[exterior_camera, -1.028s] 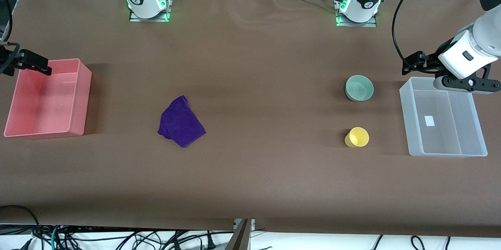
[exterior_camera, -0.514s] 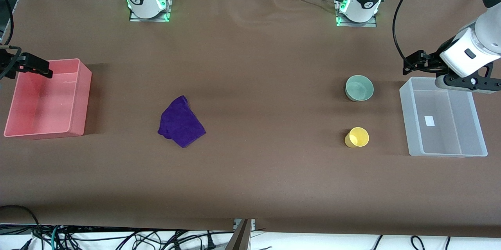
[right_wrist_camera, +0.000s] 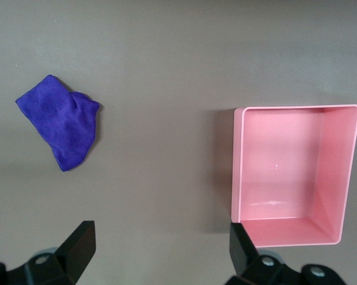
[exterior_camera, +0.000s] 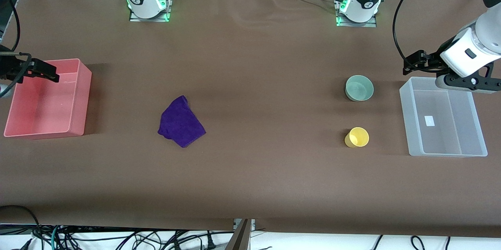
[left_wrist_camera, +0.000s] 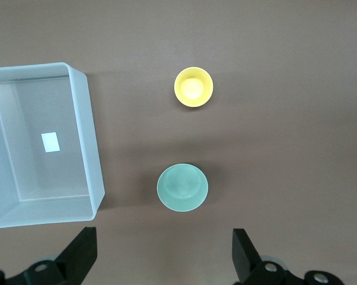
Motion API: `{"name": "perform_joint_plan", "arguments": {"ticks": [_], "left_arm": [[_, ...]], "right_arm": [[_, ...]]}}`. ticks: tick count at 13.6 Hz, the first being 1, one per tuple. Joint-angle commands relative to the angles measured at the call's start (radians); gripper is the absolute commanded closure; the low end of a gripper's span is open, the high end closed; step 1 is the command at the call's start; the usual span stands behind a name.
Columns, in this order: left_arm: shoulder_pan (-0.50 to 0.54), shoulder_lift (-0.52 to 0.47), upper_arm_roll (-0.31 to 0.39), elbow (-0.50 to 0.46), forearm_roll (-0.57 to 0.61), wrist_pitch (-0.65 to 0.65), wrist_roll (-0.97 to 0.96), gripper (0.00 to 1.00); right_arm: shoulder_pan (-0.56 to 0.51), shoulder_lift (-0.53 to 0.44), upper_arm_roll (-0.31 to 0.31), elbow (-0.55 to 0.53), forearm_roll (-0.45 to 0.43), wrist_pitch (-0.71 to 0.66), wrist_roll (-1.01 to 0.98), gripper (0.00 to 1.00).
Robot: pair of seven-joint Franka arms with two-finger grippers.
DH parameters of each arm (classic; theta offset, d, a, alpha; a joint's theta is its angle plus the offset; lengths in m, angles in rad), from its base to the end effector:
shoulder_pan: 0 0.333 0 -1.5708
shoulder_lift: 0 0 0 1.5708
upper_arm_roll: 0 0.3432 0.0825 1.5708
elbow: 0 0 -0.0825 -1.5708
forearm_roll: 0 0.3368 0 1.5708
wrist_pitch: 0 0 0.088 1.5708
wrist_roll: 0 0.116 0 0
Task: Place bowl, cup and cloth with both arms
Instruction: 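Lower the right gripper onto the cloth while the left gripper nears the bowl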
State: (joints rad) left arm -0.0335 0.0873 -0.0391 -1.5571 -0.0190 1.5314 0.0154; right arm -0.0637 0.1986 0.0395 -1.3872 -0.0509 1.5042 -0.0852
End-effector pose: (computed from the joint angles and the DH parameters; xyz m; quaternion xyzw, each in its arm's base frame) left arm 0.5269 -0.0396 0.6001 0.9974 -0.0438 -0.0567 0.0096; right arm 0.5644 -0.0224 0.6080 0.9985 0.0296 -0.0418 0.0193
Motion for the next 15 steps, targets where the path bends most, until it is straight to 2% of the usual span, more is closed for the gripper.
{"name": "perform_joint_plan", "arguments": {"ticks": [1,3,5,7,10,13,15], "left_arm": [[-0.008,0.017,0.002,0.037,0.008,-0.025,0.015,0.0],[-0.006,0.032,0.002,0.037,0.008,-0.025,0.014,0.0],[-0.008,0.037,0.004,0.038,0.01,-0.024,0.017,0.0],[-0.011,0.058,0.002,0.038,0.011,-0.016,0.02,0.0],[0.004,0.109,0.004,0.035,0.008,-0.002,0.024,0.0],[0.0,0.068,-0.001,0.042,0.002,0.03,0.023,0.0],[-0.006,0.034,-0.004,0.038,0.002,0.027,0.023,0.0]], "right_arm": [[-0.002,-0.019,0.014,-0.088,-0.001,0.037,-0.011,0.0],[-0.002,-0.024,0.032,-0.185,0.002,0.117,-0.011,0.0],[-0.004,-0.016,0.078,-0.238,0.003,0.187,0.001,0.0],[-0.004,-0.018,0.124,-0.335,0.005,0.314,0.01,0.0],[-0.002,0.002,0.198,-0.423,0.003,0.45,0.189,0.0],[0.001,0.062,0.255,-0.496,0.003,0.594,0.307,0.0],[0.027,0.109,0.264,-0.532,0.0,0.658,0.355,0.0]]}}
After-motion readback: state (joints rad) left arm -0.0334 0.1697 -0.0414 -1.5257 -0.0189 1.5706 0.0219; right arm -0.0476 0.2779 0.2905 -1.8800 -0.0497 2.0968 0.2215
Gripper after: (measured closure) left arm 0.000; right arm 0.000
